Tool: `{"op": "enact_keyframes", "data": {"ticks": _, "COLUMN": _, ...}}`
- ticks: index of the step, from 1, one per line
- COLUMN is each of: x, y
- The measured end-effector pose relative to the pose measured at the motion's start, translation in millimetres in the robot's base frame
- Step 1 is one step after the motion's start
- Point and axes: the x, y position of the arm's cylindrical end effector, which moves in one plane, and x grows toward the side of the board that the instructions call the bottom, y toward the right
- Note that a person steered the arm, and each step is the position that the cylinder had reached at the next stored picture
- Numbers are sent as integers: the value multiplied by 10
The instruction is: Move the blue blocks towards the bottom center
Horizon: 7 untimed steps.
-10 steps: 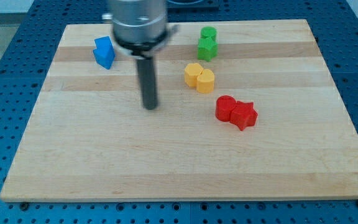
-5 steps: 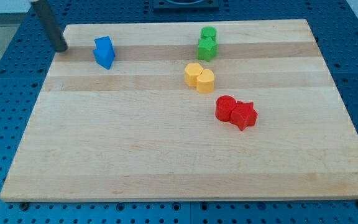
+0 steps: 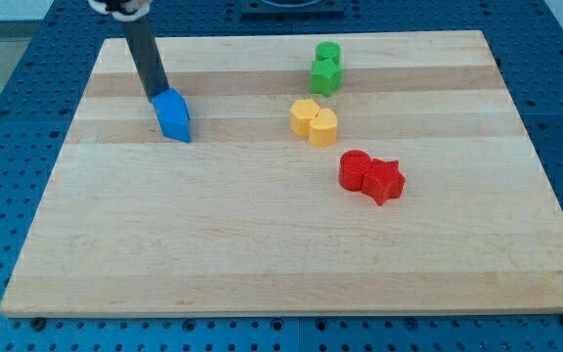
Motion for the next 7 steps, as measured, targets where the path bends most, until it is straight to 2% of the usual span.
{"op": "enact_keyframes", "data": {"ticks": 2, "x": 504, "y": 336}}
{"op": "enact_keyframes", "data": {"ticks": 5, "x": 520, "y": 732}}
{"op": "enact_keyframes", "data": {"ticks": 7, "x": 824, "y": 1372}}
